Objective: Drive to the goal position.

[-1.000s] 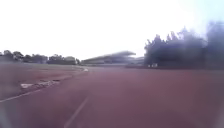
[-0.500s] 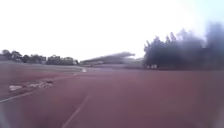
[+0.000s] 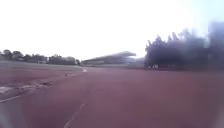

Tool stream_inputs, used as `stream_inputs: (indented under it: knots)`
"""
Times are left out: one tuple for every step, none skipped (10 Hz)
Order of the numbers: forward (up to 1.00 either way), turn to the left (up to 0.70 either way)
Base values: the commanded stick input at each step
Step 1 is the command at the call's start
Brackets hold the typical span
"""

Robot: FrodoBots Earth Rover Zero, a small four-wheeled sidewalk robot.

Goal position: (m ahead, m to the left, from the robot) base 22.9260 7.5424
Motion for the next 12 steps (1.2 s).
stream_inputs:
  knots:
    - [0.7,0.0]
    - [0.7,0.0]
    - [0.7,0.0]
    - [0.7,0.0]
    - [0.7,0.0]
    - [0.7,0.0]
    - [0.7,0.0]
    - [0.7,0.0]
    - [0.7,0.0]
    - [0.7,0.0]
    - [0.7,0.0]
    - [0.7,0.0]
